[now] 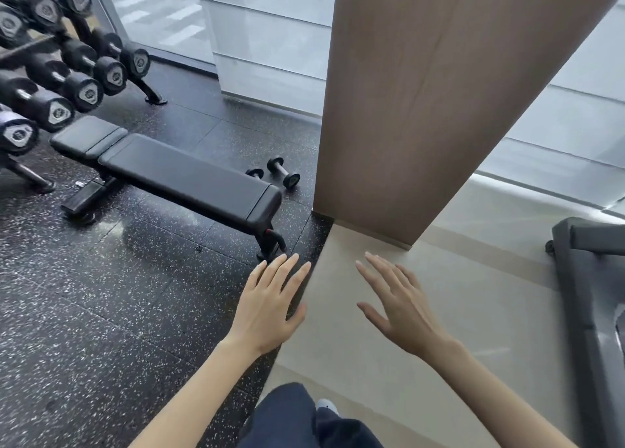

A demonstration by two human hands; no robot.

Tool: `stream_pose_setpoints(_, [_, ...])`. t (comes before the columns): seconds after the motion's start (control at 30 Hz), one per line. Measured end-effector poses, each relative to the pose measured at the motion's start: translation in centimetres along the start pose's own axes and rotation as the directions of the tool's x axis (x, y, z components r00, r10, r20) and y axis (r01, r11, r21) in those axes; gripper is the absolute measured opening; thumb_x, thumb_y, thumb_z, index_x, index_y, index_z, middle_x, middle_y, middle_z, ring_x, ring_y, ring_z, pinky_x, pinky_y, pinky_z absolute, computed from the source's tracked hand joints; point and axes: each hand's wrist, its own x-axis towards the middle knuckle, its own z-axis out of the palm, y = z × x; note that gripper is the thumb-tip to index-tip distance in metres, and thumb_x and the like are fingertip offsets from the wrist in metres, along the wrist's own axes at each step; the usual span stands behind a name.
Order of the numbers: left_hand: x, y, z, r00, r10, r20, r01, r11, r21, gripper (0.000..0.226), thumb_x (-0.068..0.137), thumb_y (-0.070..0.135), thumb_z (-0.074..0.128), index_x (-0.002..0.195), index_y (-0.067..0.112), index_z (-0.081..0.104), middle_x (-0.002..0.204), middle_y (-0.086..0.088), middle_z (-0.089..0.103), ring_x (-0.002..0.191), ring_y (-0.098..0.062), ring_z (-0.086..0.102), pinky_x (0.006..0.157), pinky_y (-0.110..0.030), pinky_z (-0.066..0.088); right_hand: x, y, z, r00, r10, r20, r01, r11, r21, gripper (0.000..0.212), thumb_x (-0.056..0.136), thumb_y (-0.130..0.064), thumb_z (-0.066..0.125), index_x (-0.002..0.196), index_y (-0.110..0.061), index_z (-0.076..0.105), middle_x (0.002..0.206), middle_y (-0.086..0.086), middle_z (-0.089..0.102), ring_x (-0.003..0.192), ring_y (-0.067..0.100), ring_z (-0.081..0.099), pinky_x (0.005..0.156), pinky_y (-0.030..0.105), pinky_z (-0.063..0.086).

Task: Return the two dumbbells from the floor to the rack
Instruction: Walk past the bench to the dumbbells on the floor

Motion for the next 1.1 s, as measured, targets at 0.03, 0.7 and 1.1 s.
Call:
stream_pose_setpoints(0.03, [0.6,0.1,0.3,1.0,-0.002,0.013,0.002,1.0,0.002,0.059,0.085,0.041,0.045,0.14,0.019,0.04,0.142,-0.008,0.045,0.132,-0.026,0.039,0.11,-0.043,0.023,0.6,0.5,0.1,1.0,-0.006,0.002,0.006,1.0,0.009,0.057,0.089,-0.045,0.04,0.14,-0.02,0.034,0.145,0.007,0.04,0.131,0.022,0.039,0.105,0.04,0.026])
stream_pose_setpoints(0.7, [23.6,-17.2,-2.4,1.0,-0.02,0.003,0.02,0.999,0.031,0.059,0.087,0.045,0.039,0.141,0.021,0.037,0.143,-0.005,0.044,0.134,-0.024,0.037,0.109,-0.043,0.023,28.9,6.7,-0.5,0.999,-0.036,-0.012,0.035,0.998,-0.053,0.057,0.089,-0.046,0.039,0.141,-0.022,0.032,0.145,0.003,0.04,0.132,0.017,0.038,0.107,0.039,0.025])
stream_pose_setpoints(1.1, [30.5,-22.6,-0.3,0.998,-0.068,0.018,0.068,0.998,-0.004,0.059,0.086,0.044,0.041,0.14,0.019,0.04,0.142,-0.005,0.046,0.133,-0.024,0.038,0.107,-0.044,0.025,39.2,9.1,2.1,0.995,-0.084,0.053,0.085,0.996,-0.015,0.057,0.089,-0.045,0.039,0.141,-0.023,0.031,0.145,0.002,0.04,0.131,0.017,0.039,0.106,0.039,0.025])
